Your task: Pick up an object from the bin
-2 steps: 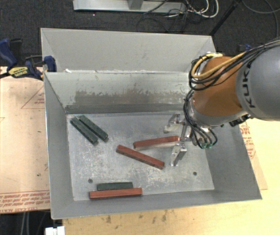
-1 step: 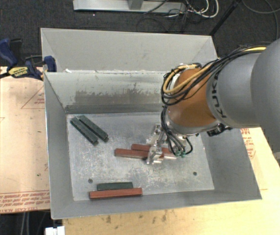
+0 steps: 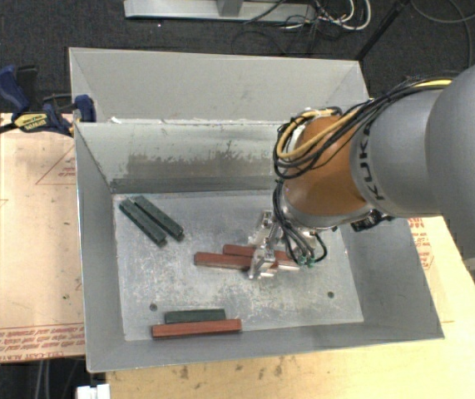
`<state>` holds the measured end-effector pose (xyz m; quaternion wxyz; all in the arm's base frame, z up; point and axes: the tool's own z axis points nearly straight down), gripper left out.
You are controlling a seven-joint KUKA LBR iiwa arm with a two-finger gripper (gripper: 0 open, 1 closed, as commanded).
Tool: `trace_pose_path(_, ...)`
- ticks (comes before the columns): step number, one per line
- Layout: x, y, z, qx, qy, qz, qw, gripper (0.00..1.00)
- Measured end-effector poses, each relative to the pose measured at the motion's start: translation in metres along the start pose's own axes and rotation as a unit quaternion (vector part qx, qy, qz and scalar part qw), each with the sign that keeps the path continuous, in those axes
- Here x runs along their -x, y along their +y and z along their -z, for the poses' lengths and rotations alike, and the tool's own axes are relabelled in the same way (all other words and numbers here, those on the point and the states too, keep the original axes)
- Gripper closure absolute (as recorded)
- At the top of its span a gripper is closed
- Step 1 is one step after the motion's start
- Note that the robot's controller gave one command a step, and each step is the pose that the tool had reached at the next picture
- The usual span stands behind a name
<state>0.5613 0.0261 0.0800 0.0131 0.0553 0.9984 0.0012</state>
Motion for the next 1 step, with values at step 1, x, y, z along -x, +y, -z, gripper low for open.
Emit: trace_pose_path(1, 0.0136, -0.0057, 0.1466, -0.001, 0.0101, 0.014, 0.9998, 1.0)
